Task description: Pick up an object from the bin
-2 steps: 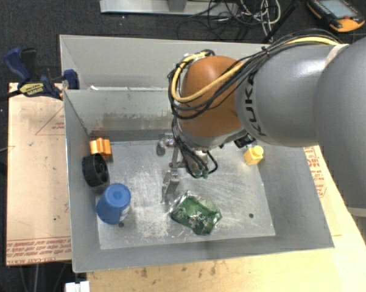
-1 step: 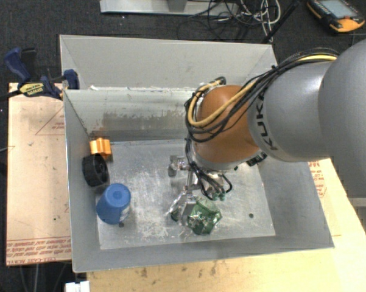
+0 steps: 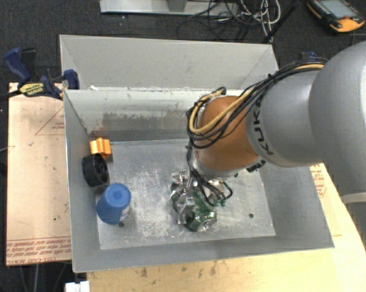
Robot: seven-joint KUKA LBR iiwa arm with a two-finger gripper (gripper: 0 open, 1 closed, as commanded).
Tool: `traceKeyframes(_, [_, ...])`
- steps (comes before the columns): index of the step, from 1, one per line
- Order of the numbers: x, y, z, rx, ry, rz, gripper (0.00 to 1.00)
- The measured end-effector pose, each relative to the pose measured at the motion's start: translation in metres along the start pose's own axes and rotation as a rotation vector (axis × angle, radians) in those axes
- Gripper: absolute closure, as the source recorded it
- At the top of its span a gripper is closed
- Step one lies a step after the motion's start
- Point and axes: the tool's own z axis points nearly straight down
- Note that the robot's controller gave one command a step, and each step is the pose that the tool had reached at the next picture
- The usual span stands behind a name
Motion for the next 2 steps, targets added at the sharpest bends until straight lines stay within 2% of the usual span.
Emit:
traceKeyframes(1, [0.000,0.000,0.000,0.000,0.000,0.000,1.00])
traceKeyframes(2, [-0.005,0.001,-0.128,0.001,-0.006,-0.023,1.00])
